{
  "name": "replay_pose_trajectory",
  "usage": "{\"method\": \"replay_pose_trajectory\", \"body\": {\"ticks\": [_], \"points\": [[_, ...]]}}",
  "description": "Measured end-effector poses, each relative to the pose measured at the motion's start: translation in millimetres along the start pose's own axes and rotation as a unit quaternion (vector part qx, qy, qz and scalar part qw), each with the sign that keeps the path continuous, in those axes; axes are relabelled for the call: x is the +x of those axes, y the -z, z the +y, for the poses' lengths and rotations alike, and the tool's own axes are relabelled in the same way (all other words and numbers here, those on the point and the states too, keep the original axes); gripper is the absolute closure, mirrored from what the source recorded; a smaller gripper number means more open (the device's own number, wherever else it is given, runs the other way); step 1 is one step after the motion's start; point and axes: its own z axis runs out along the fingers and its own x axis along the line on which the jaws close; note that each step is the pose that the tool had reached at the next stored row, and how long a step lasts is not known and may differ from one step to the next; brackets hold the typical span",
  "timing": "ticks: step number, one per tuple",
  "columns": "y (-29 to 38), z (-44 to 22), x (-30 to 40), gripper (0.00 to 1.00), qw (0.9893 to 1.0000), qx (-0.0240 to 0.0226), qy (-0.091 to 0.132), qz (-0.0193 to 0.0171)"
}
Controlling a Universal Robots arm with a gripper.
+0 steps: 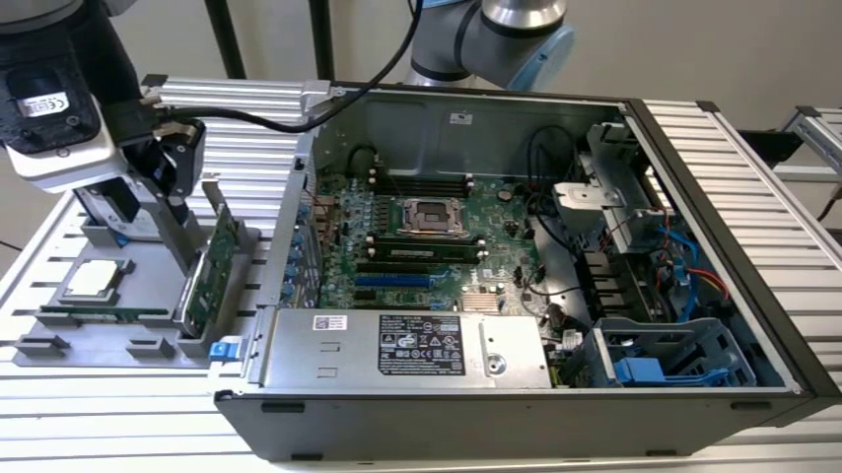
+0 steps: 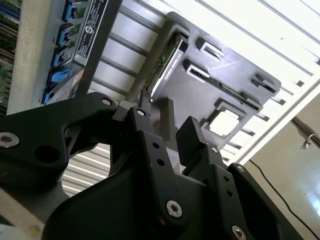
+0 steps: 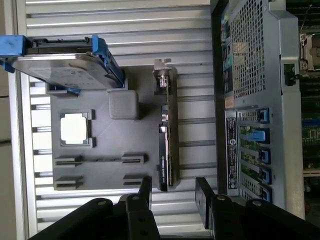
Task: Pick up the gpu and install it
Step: 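Pick up the gpu and move the gpu toward the slot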
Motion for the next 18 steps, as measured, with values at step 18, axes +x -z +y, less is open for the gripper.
{"method": "replay_pose_trajectory", "body": {"ticks": [18], "points": [[-4.9, -0.3, 0.1, 0.0, 1.0, -0.0001, 0.0, -0.0001]]}}
